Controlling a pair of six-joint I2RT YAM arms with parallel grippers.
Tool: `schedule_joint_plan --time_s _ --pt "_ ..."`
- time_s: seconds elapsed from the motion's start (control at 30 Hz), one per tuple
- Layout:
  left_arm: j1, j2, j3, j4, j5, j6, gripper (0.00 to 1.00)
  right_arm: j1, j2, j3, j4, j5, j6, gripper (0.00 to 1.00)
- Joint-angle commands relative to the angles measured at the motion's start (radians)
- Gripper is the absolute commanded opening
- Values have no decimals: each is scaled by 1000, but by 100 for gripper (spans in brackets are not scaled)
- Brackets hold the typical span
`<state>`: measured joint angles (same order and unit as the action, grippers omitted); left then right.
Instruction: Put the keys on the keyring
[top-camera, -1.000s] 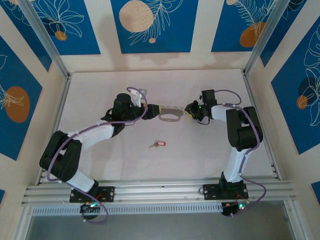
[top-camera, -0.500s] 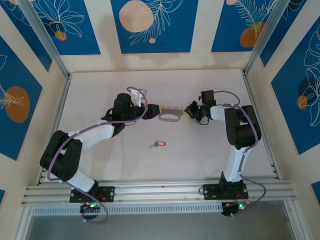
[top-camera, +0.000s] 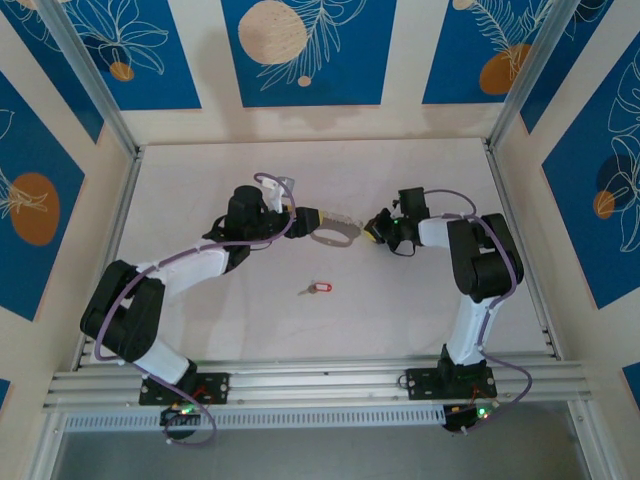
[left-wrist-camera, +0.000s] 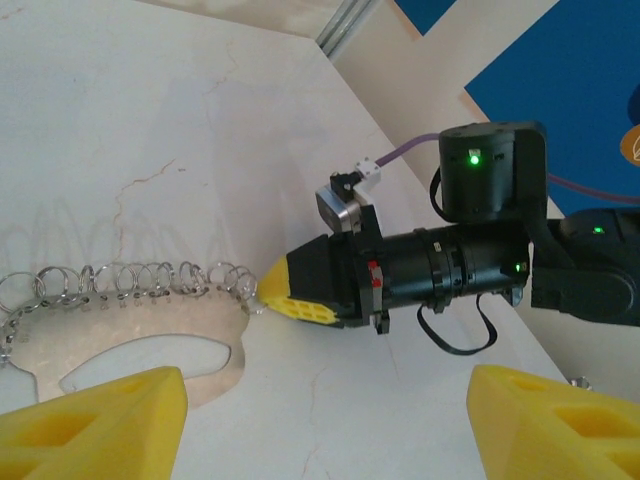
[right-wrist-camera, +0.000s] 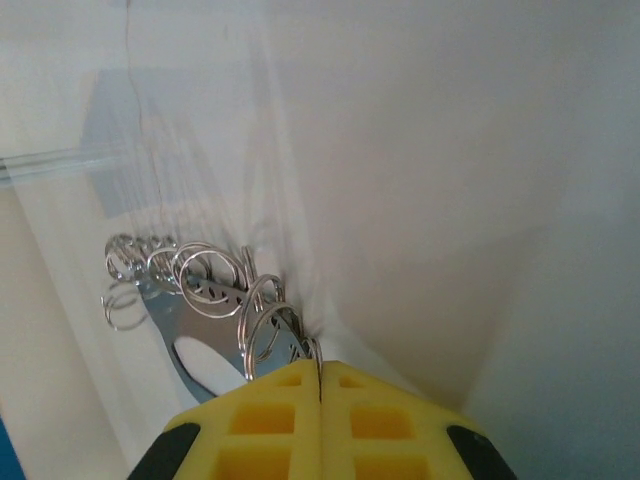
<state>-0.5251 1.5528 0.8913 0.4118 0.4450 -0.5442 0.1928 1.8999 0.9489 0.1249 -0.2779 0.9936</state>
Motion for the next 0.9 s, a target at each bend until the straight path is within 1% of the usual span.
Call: schedule_joint_plan --time_s 0.0,0.13,0.17,0.3,0.37,0.4,0.5,0.63,0.77,0.87 --pt "-8 3 24 10 36 8 74 33 -25 -54 24 -38 82 0" --pt "-8 17 52 -50 63 38 74 68 -45 -82 43 -38 118 0" --pt "-9 24 62 -73 71 50 74 74 -52 -86 43 -39 120 3" --pt "-10 59 125 -179 108 106 75 74 -109 -105 34 -35 111 27" --pt "-16 74 159 -256 105 156 75 65 -166 -122 6 -13 96 36" --pt "-21 79 174 -289 99 183 75 60 -193 -128 -10 -3 87 39" --pt "-50 100 236 -426 48 290 75 41 -281 -148 -78 51 49 46" --pt "-122 151 333 -613 -62 448 73 -1 -365 -181 -154 114 -2 53" --pt "-202 241 452 -775 -170 582 66 -53 -405 -216 -198 149 -52 59" --pt "-241 322 548 -863 -212 635 66 -83 -421 -250 -204 159 -78 61"
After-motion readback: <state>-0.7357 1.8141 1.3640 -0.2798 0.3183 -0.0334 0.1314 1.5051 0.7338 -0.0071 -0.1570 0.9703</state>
